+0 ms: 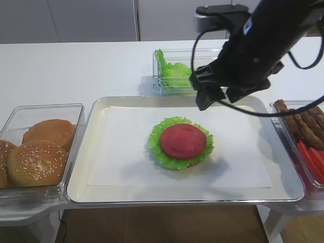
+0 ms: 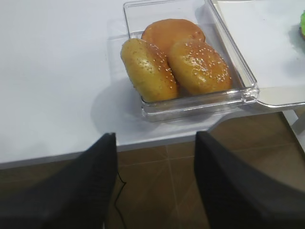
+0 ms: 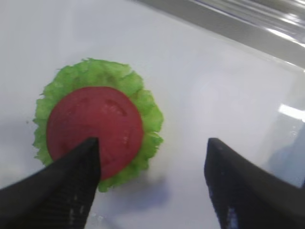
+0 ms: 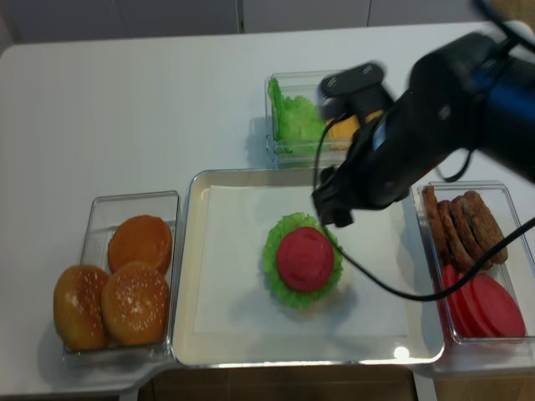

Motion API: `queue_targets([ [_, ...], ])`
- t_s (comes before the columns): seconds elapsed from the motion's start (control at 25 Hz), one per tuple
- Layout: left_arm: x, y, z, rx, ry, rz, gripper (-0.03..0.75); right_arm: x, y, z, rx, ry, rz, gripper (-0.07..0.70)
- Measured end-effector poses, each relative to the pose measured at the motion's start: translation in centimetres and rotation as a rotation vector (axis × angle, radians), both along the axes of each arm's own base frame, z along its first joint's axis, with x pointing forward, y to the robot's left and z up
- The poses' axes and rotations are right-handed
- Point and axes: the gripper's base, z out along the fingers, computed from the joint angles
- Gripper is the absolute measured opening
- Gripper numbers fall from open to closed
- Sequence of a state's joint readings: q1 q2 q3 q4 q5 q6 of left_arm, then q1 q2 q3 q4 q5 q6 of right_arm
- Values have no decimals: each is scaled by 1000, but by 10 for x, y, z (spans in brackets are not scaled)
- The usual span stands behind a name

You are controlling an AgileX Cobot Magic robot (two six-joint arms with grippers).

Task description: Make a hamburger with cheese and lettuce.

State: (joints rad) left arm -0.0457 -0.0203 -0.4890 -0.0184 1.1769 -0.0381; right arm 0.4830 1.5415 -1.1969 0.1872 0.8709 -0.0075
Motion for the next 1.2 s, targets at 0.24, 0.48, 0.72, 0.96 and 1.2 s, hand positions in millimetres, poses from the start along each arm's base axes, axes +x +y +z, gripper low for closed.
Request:
queue_targets([
  [0.24,0,0,0,0,0,0,387,12,-62,20,115,6,-160,513],
  [0.48,0,0,0,0,0,0,387,1,-110,30,129,-17,-308,513],
  [0.72,0,0,0,0,0,0,387,-33,-121,31,134,-33,-337,513],
  [0.96,0,0,0,0,0,0,387,-73,-123,30,140,-62,-334,513],
  [1.2,0,0,0,0,0,0,387,-120,-124,33,171,-118,-349,512],
])
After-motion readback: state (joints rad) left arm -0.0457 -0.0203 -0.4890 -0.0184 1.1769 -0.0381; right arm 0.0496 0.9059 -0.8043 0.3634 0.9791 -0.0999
